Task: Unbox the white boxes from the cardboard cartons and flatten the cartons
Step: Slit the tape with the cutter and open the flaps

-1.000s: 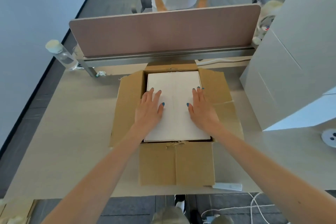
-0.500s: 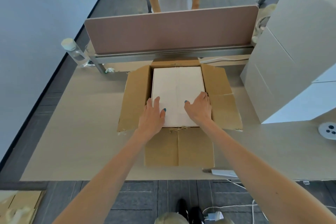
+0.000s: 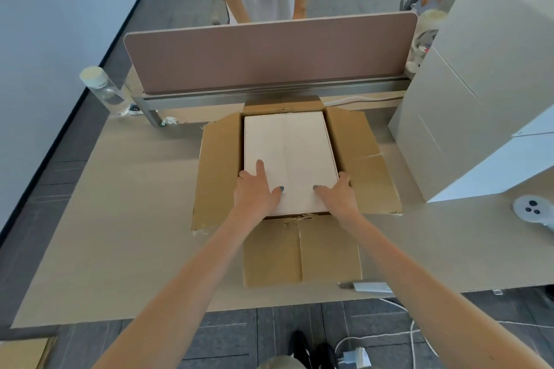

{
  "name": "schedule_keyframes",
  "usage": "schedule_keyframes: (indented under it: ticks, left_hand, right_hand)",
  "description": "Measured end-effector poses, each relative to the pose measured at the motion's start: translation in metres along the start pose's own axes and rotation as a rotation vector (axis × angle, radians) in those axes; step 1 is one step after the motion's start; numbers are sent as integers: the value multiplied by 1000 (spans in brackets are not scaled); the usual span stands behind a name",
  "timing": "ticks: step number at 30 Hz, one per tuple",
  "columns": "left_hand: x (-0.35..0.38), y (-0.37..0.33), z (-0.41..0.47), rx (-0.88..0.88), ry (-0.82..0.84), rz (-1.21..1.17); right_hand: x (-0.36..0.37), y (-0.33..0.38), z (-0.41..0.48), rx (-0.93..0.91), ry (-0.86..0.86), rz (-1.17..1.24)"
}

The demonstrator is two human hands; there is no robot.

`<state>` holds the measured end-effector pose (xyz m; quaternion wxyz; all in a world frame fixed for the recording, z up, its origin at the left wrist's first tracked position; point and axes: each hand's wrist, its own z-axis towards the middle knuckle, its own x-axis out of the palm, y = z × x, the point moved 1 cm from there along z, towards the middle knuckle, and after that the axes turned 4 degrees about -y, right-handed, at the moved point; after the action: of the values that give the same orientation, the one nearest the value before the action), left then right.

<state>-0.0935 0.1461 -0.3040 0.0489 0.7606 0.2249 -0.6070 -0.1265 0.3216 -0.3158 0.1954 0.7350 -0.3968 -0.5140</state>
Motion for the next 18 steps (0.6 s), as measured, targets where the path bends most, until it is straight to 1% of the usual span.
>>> schedule_keyframes:
  ticks: [3,6,8,11,14,18]
  left_hand:
    - [-4,0,13,11,46,-8]
    - [-6,1,17,-29,124,-98]
    - [0,-1,12,-63,142,-191]
    - [15,-5,3,-101,58,-304]
    - [20,-7,1,-100,-53,-353]
    - [14,-7,6,-78,-116,-422]
  right_hand:
    - [2,-6,-2,-53,1,-134]
    - [-1,1,2,-73,25,-149]
    - [-1,3,3,-92,34,-153]
    - [-3,-1,3,-88,41,-139]
    - [-8,-5,4,-94,46,-78]
    - [-14,-6,3,-125,25,1]
